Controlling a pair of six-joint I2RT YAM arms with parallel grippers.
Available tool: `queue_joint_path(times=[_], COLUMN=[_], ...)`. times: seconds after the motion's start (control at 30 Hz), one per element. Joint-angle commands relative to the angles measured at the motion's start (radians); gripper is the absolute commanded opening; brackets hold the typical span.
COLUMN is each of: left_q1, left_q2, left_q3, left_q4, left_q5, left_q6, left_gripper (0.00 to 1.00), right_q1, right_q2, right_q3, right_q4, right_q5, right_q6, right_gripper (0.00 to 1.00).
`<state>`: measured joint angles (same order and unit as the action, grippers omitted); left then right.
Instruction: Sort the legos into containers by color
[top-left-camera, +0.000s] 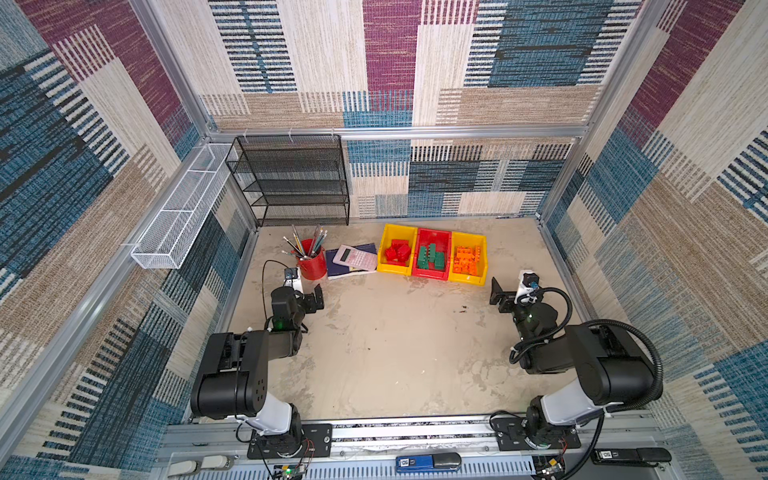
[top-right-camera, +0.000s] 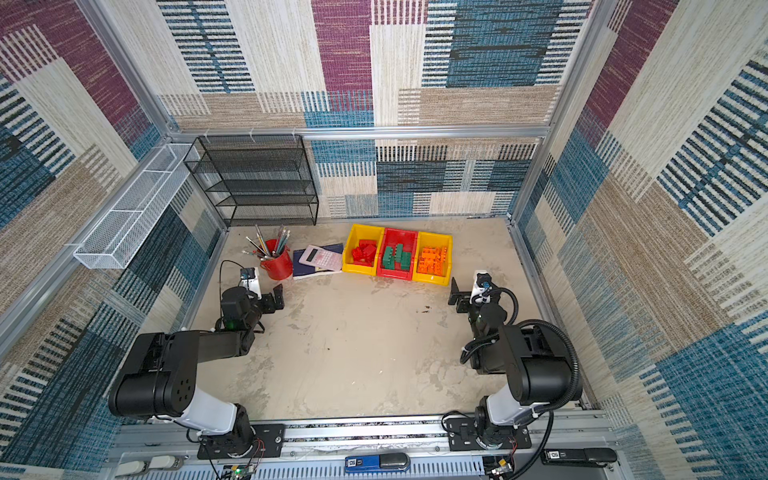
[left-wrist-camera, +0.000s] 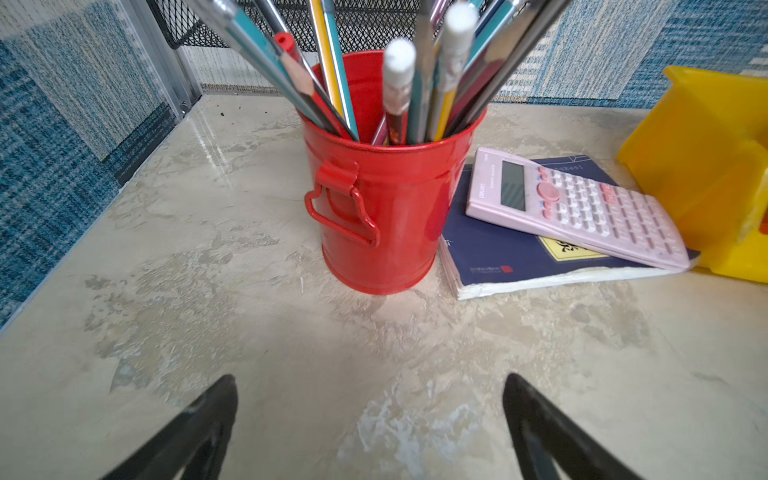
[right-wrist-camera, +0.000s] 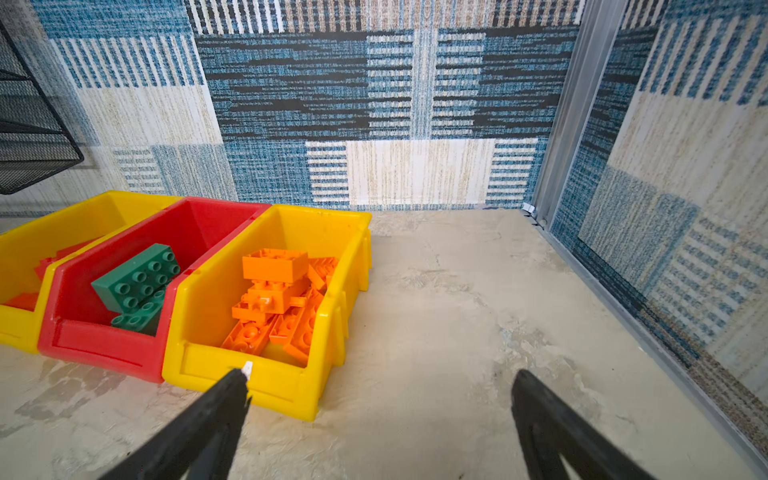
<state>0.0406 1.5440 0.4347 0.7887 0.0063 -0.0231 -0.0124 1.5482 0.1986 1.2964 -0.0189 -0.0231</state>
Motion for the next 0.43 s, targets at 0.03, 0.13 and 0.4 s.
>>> queue_joint_path(times=[0.03, 0.13, 0.4], left_q1=[-0.001, -0.002, -0.001], left_q2=[-0.002, -0.002, -0.002], left_q3=[0.004, 0.005, 0.005], left_q4=[0.011, 0.011, 0.011], left_q5=[0.010, 0.010, 0.010], left_q6=[0.023, 0.023, 0.023], left_gripper=[1.00, 1.00, 1.00], right_q1=[0.001, -0.001, 0.001], right_q2=[0.000, 0.002, 0.000], right_q3=[0.002, 0.005, 0.003], right_q4=[0.046, 0.040, 0.044], right_q5=[-0.009, -0.011, -0.012], right_q6=[0.000, 0.000, -0.001], right_gripper=[1.00, 1.00, 1.00])
